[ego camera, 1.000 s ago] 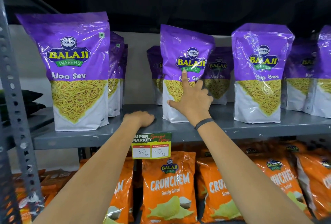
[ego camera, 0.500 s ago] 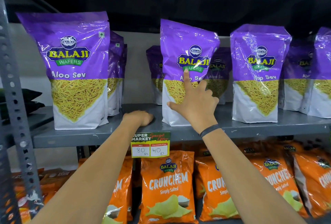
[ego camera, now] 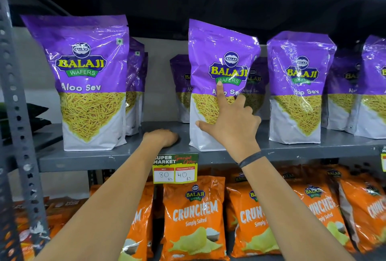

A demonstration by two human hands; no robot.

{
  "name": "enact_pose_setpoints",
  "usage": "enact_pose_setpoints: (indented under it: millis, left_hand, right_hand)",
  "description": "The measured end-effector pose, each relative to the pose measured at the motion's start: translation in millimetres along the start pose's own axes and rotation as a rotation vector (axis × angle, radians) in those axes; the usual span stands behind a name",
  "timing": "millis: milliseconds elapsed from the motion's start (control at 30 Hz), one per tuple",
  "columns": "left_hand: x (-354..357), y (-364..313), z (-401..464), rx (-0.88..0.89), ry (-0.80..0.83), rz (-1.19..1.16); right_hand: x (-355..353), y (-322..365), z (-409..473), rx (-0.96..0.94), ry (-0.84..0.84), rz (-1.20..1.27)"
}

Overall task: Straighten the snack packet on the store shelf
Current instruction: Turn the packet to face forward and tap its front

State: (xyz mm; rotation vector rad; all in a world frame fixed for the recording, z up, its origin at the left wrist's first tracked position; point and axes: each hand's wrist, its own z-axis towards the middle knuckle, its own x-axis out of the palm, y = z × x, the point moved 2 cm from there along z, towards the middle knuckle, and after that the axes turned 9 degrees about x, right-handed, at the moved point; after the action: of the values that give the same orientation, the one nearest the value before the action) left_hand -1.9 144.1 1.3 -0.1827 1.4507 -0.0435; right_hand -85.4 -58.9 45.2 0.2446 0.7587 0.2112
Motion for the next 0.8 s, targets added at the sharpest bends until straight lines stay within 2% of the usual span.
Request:
enact_pose_setpoints:
  millis: [233, 567, 700, 800]
  left_hand:
    - [0, 0, -1, -0.004, 0.002, 0.014]
    - [1, 0, 0, 0.008, 0.003, 0.015]
    - [1, 1, 1, 0.007, 0.016, 0.016]
    - [1, 1, 1, 0.010, 0.013, 0.018]
  right_hand:
    - [-4, -1, -4, 0.004, 0.001, 0.004]
    - [2, -7, -23, -0.013, -0.107, 0.014]
    - [9, -13, -43, -0.125, -0.245, 0.181]
    - [21, -17, -51, -0.227, -0.264, 0.308]
